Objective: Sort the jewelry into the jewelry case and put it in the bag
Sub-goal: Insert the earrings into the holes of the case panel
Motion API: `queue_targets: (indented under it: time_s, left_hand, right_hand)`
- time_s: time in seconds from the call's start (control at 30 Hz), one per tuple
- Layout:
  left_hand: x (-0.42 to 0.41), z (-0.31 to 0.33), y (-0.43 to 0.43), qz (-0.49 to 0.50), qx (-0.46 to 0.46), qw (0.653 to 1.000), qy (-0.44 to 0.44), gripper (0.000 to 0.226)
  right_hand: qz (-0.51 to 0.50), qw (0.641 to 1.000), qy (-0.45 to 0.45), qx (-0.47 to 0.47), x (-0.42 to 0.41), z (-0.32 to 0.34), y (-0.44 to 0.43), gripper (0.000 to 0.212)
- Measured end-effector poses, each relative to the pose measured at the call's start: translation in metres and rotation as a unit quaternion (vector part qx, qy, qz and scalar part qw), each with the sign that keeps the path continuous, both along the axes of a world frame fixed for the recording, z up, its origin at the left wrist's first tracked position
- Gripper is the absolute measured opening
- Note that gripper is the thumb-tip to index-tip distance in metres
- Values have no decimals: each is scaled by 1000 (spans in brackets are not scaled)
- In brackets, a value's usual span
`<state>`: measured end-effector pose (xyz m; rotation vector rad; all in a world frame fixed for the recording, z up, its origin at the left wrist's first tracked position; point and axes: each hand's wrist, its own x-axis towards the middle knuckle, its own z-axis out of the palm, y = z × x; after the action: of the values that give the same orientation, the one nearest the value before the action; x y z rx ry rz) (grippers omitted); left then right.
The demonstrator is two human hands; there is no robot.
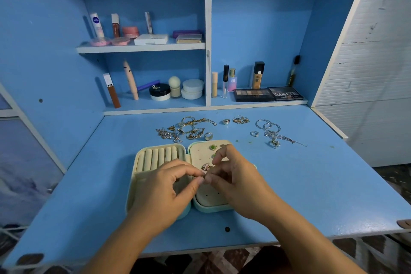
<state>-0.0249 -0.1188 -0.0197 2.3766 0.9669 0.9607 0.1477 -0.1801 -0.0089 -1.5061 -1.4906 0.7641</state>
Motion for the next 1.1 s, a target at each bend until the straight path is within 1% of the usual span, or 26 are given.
queue_targets:
  time_s: [0.1,0.17,0.2,0.27,0.33,0.37,0.43,0.5,0.63,0.8,0.87,1.0,1.03,1.1]
  left_hand:
    - [-3,-1,1,19,-2,1000,-2,20]
    - [-3,-2,2,27,-13,999,-16,24]
    - [-3,-2,2,29,-17,999,-19,25]
    - [-3,-3,1,31,-20,999,-16,23]
    - [-2,-3,1,34,-27,999,-12,15]
    - [-2,-4,1,36,-31,999,-10,11]
    - [-2,-4,0,42,-34,999,-4,11]
    - [-3,-4,0,46,-34,998,3,12]
    - [-2,-5,0,48,-29,998,11,13]
    - [-2,-5,-1,44,-25,999,2,17]
    - [-3,-5,-1,42,-23,999,-3,22]
    - [-1,-4,-2,17,-23,1000,-11,27]
    - [0,-3,-2,1,-26,1000,-14,27]
    - [2,-1,-3,-32,-22,999,-4,27]
  right_hand:
    - [-14,998,-64,7,10,7,5,18]
    - [-47,989,-140,-6,26,13,13,14]
    - [-63,981,-184,-18,36,15,20,18]
    - [-84,963,-248,-57,53,14,35,33]
    - [-83,951,-282,-99,61,11,48,43]
    - [-73,945,-297,-116,62,10,54,45]
    - [-52,939,-314,-131,60,8,61,43]
    - [-51,940,-313,-125,58,11,64,37]
    - [-86,946,-292,-115,55,15,69,26]
    - [-119,958,-224,-133,49,18,74,32]
    - [-134,965,-190,-124,49,22,74,30]
    - [-184,977,-48,-93,46,27,63,32]
    - [-190,977,0,-94,45,27,58,30]
    - [-180,971,113,-108,43,24,47,36]
